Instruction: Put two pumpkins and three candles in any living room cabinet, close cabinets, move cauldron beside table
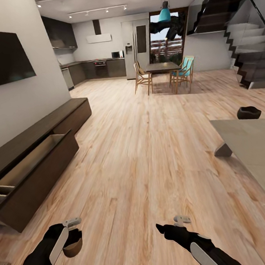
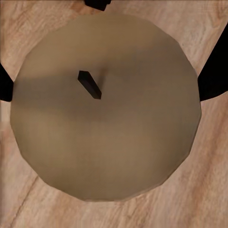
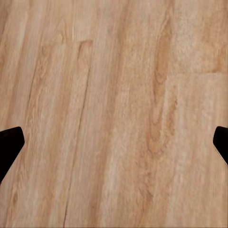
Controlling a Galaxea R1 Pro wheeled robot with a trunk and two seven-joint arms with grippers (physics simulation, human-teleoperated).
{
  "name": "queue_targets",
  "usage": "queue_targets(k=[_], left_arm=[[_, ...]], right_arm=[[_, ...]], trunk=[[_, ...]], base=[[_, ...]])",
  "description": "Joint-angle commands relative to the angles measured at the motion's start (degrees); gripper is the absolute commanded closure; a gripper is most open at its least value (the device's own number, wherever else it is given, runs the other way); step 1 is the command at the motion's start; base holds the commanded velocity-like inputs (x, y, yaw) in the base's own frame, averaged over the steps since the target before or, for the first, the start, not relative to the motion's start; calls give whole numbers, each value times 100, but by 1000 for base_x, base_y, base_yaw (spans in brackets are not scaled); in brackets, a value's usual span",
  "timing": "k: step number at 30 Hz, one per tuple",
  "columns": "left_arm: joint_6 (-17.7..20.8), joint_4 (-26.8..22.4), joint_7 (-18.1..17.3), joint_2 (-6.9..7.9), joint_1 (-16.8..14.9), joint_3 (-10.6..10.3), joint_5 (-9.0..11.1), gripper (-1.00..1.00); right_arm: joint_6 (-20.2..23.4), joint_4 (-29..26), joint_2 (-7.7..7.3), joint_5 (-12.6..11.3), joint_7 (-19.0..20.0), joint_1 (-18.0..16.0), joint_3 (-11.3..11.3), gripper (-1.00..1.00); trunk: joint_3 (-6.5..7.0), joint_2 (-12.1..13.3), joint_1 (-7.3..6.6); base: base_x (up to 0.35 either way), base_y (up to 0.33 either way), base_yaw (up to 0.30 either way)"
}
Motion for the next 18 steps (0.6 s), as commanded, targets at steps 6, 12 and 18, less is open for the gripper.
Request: queue_targets(k=[6, 12, 18], left_arm=[[5, 1, 22, 13, -4, -30, 46, 100], [4, 2, 12, 12, -4, -29, 47, 100], [4, 1, 12, 9, -4, -31, 47, 100]], right_arm=[[1, -5, -6, -42, -27, -5, 14, -100], [-6, -5, -6, -43, -27, -4, 12, -100], [-7, -7, -6, -40, -27, -4, 15, -100]], trunk=[[-5, -2, 3], [-5, -2, 3], [-2, -2, 3]], base=[[310, 0, 0], [291, 0, 0], [286, 0, 0]])
